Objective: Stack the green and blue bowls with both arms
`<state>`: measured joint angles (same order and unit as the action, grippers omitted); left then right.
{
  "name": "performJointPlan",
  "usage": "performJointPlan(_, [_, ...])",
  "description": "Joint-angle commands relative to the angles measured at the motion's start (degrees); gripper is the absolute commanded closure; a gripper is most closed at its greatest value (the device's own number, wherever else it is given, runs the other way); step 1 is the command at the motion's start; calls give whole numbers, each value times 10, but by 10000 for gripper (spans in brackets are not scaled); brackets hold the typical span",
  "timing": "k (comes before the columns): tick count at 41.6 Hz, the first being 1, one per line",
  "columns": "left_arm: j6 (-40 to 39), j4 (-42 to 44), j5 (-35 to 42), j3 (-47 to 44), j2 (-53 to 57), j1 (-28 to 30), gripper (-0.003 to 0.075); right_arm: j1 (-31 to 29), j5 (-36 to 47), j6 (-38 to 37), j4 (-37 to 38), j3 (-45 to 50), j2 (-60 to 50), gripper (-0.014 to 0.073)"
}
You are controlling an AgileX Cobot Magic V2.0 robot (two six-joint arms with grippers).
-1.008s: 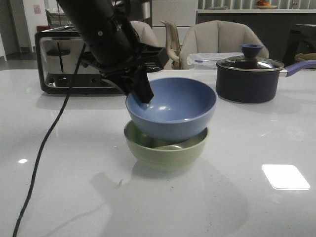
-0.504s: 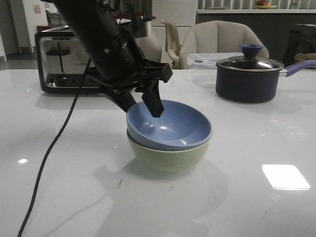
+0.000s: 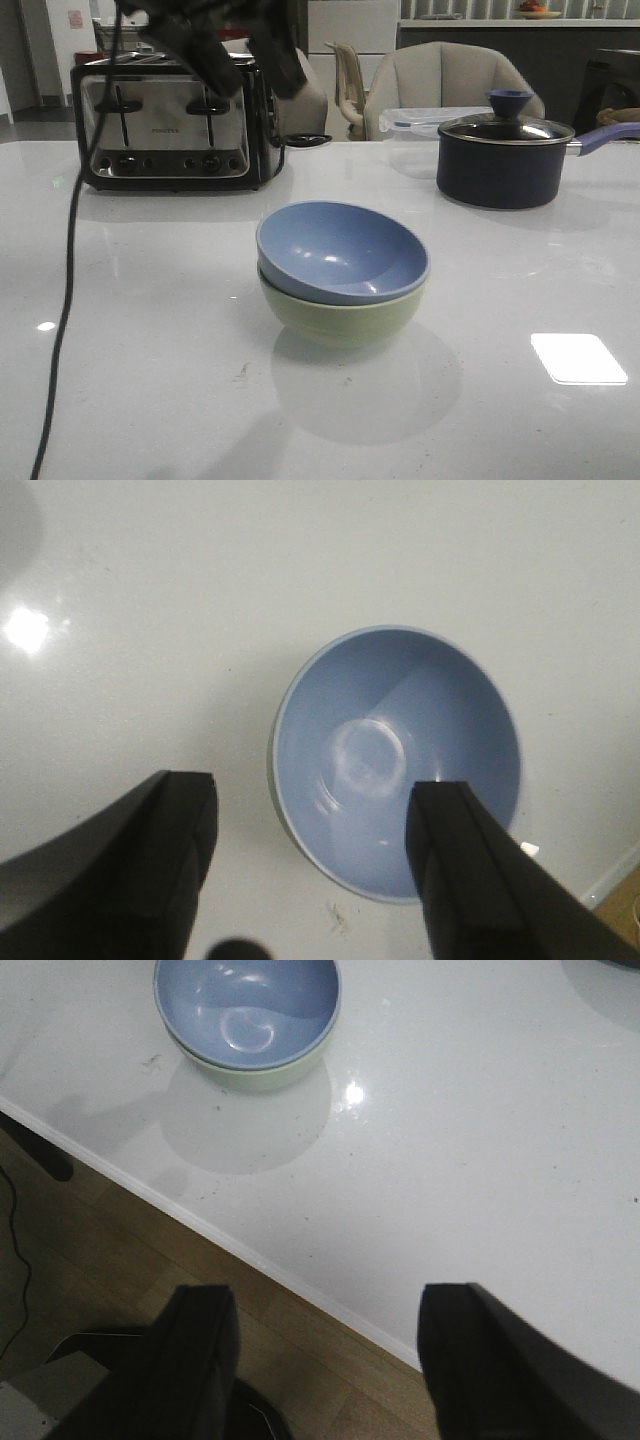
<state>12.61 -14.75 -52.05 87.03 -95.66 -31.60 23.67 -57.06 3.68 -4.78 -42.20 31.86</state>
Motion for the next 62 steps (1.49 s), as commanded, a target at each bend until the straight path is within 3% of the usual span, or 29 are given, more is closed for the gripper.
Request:
performJointPlan(1, [1, -8, 28, -26, 90, -12, 244, -2, 36, 0, 4, -15, 2, 89])
performJointPlan(22, [1, -11, 64, -291, 407, -41, 244, -2, 37, 0, 4, -15, 2, 89])
performJointPlan(36, [1, -7, 77, -423, 558, -41, 244, -2, 38, 0, 4, -15, 2, 89])
performJointPlan(56, [-55, 68, 80, -447, 581, -39, 246, -2, 36, 0, 4, -15, 2, 91])
performJointPlan(59, [-56, 68, 80, -447, 581, -39, 251, -2, 36, 0, 4, -15, 2, 132])
performJointPlan(62, [-56, 68, 80, -447, 581, -39, 293, -2, 36, 0, 4, -15, 2, 233])
